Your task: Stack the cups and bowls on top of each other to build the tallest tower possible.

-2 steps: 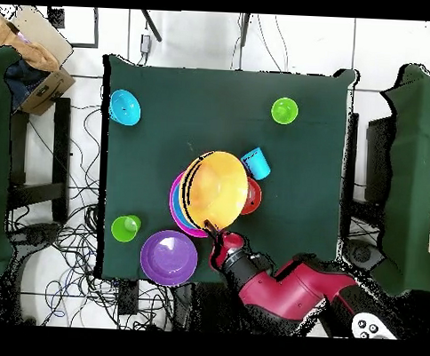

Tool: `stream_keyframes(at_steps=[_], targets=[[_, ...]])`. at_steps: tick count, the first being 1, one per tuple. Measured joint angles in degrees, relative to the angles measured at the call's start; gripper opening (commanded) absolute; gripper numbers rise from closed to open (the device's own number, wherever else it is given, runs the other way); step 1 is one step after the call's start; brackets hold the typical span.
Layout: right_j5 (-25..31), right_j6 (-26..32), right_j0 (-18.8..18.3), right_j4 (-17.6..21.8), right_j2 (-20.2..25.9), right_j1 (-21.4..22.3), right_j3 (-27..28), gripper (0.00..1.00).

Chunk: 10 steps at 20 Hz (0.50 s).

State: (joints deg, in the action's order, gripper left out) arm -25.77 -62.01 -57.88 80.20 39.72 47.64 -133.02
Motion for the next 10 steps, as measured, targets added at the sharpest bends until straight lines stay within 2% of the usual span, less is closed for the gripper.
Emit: stream_keyframes(at_steps=[5, 10], targets=[[-1.3, 0.01, 4.37, -1.77, -7.24, -2.3, 2.84, 0.0], [-2.9, 0.01, 6.92, -2.1, -11.42, -3.81, 3.77, 0.0]])
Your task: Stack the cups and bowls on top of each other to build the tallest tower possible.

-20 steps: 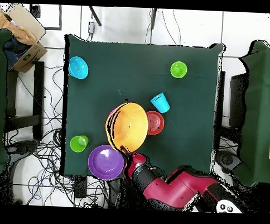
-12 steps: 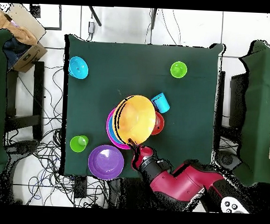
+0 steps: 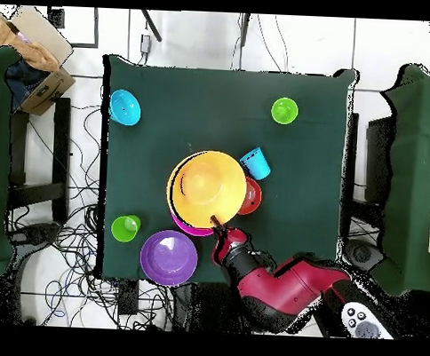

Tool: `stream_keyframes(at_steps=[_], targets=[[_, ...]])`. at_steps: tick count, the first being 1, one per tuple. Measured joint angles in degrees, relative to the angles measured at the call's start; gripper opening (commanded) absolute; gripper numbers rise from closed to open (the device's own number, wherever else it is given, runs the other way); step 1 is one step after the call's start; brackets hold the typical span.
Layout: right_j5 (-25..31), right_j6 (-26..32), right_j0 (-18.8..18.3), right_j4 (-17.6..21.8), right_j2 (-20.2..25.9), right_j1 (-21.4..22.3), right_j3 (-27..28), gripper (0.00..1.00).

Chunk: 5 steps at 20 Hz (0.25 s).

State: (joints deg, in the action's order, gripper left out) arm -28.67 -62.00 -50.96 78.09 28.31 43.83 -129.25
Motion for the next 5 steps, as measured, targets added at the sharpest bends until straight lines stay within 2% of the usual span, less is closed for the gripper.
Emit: stream_keyframes(at_steps=[5], targets=[[-3.22, 0.01, 2.55, -0.08, -5.01, -1.48, 0.96, 0.0]])
